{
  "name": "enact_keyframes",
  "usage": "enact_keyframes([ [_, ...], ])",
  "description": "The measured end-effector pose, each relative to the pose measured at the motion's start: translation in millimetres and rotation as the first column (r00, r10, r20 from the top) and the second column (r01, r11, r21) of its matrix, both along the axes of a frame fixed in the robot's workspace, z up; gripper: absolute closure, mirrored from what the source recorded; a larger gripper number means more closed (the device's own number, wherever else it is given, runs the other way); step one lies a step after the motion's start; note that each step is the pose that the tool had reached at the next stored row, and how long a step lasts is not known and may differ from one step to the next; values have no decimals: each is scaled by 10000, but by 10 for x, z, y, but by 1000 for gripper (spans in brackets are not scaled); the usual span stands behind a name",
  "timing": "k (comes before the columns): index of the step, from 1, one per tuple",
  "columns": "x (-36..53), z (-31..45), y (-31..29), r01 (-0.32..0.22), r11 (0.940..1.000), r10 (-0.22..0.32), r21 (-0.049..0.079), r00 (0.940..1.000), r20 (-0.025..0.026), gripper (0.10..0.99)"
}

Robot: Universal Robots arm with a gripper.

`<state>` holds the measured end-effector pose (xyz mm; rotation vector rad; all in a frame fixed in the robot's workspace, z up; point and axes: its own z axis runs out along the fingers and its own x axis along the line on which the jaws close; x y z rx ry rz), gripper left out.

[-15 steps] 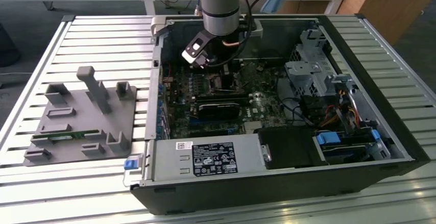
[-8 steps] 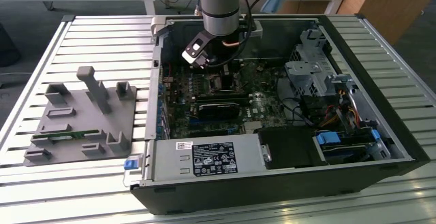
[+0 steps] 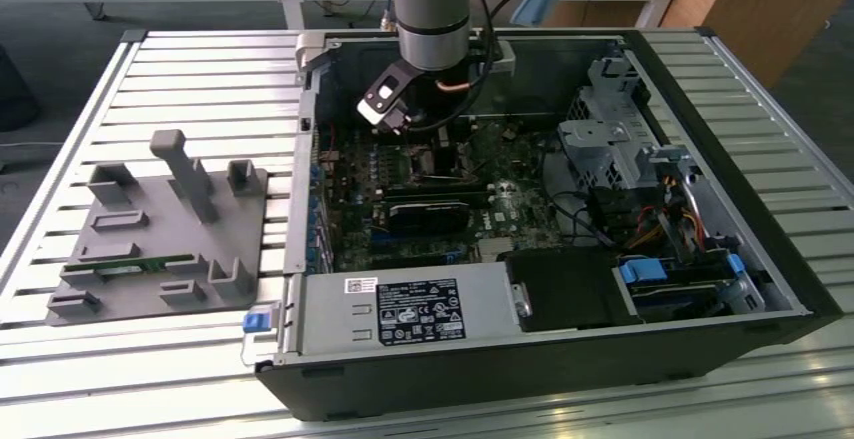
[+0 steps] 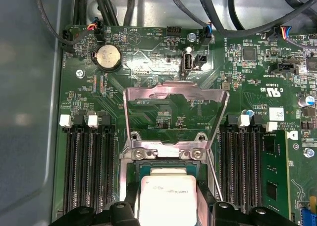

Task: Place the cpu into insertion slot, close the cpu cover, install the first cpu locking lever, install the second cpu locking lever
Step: 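Place the cpu into insertion slot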

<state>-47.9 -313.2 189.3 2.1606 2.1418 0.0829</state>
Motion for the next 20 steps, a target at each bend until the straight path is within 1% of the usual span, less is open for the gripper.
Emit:
enact_keyframes([
  [7, 1, -1, 1, -1, 10000, 1, 1, 10000, 1, 545],
  [10, 6, -9, 5, -3, 10000, 3, 24, 10000, 18, 537],
  [11, 5, -7, 4, -3, 10000, 3, 18, 10000, 13, 475],
  [14, 2, -1, 1, -2, 10000, 2, 3, 10000, 2, 475],
  [18, 2, 28, 1, 0, 10000, 0, 16, 10000, 2, 475],
  [20, 2, 54, 1, -1, 10000, 1, 20, 10000, 1, 475],
])
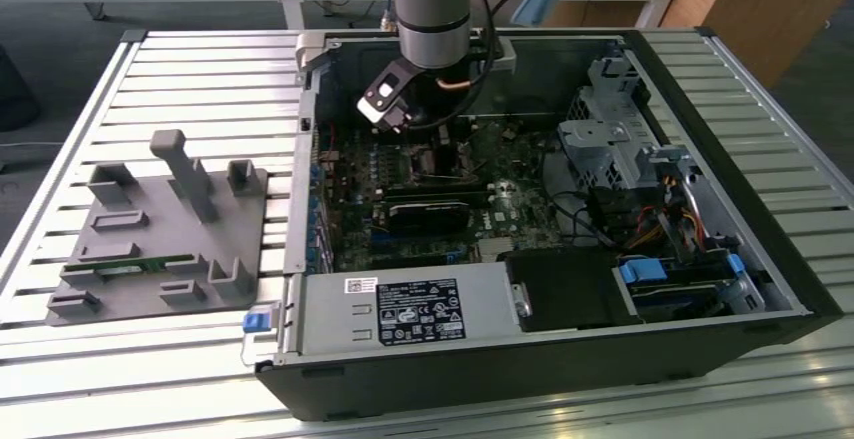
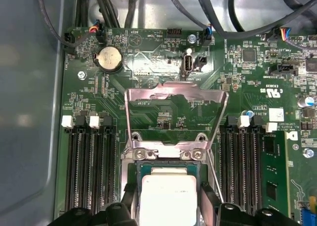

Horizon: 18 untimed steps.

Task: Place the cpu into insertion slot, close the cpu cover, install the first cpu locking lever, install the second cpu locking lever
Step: 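Place the cpu into insertion slot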

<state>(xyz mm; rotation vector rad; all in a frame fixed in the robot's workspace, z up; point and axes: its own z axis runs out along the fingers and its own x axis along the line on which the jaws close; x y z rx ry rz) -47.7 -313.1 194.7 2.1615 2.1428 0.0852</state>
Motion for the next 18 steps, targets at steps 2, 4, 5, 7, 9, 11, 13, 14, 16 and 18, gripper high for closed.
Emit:
enact_keyframes([
  [2, 0, 33, 0, 0, 10000, 0, 2, 10000, -4, 475],
  [4, 0, 57, 0, 1, 10000, -1, 3, 10000, -8, 475],
  [5, 0, 73, 0, 2, 10000, -2, 3, 10000, -12, 486],
  [7, 1, 102, 0, 0, 10000, 0, 4, 10000, -36, 553],
  [9, 9, 119, 0, 1, 10000, -1, 5, 9999, -114, 612],
  [11, 23, 127, 1, 1, 10000, 0, 8, 9997, -237, 729],
  [13, 39, 134, 0, 2, 10000, -2, 6, 9993, -376, 788],
  [14, 42, 141, -1, 2, 10000, -1, 6, 9991, -420, 847],
  [16, 43, 158, 0, 1, 10000, -1, 19, 9989, -461, 906],
  [18, 43, 160, 1, 3, 10000, -1, 26, 9989, -479, 965],
])
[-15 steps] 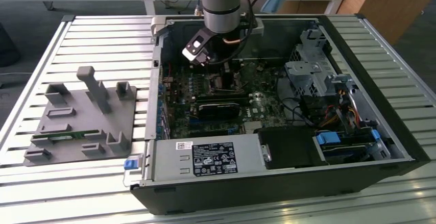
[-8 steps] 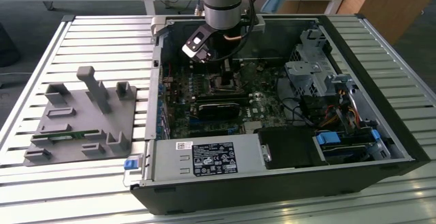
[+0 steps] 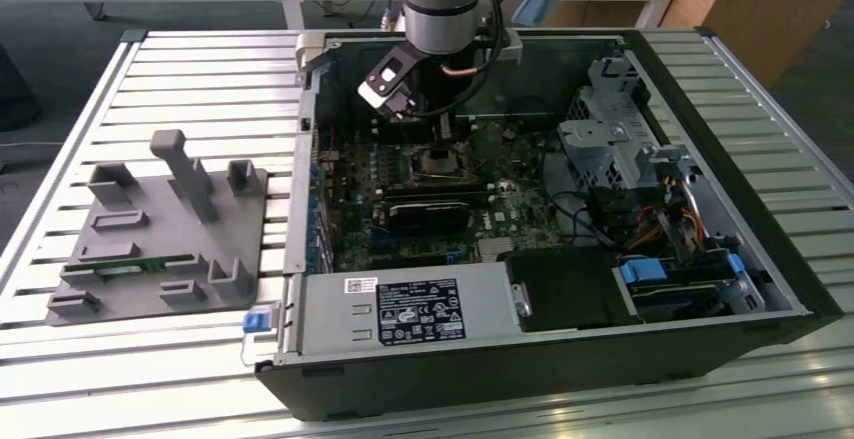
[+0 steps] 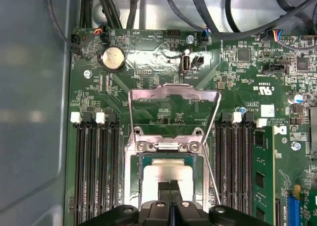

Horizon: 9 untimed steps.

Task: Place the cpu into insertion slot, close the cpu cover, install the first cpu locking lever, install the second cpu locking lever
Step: 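Place the cpu into insertion slot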

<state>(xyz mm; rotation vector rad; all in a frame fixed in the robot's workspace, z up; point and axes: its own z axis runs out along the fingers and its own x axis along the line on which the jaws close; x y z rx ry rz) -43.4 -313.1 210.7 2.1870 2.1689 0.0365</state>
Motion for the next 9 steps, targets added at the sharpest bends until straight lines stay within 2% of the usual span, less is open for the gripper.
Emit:
enact_keyframes([
  [7, 1, 33, -1, -1, 10000, 1, -1, 10000, -55, 980],
  [9, 1, 43, 0, -1, 10000, 1, -1, 10000, -57, 980],
])
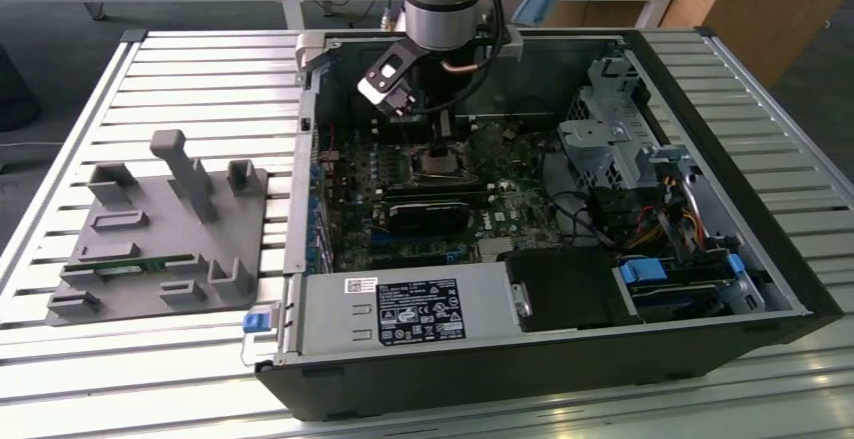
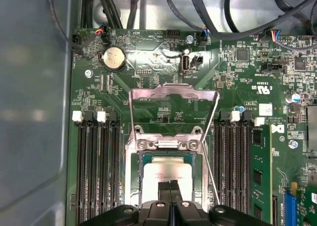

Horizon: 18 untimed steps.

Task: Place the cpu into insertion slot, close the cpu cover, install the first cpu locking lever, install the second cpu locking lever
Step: 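Place the cpu into insertion slot, then close the cpu cover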

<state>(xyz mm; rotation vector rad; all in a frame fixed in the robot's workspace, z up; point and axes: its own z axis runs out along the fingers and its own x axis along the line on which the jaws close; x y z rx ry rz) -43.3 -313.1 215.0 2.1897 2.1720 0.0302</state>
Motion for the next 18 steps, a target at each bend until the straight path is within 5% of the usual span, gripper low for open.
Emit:
enact_keyframes([
  [13, 0, 170, 0, -1, 10000, 1, 49, 10000, -52, 980],
  [18, 3, 270, 0, 0, 10000, 1, 77, 9999, -139, 980],
])
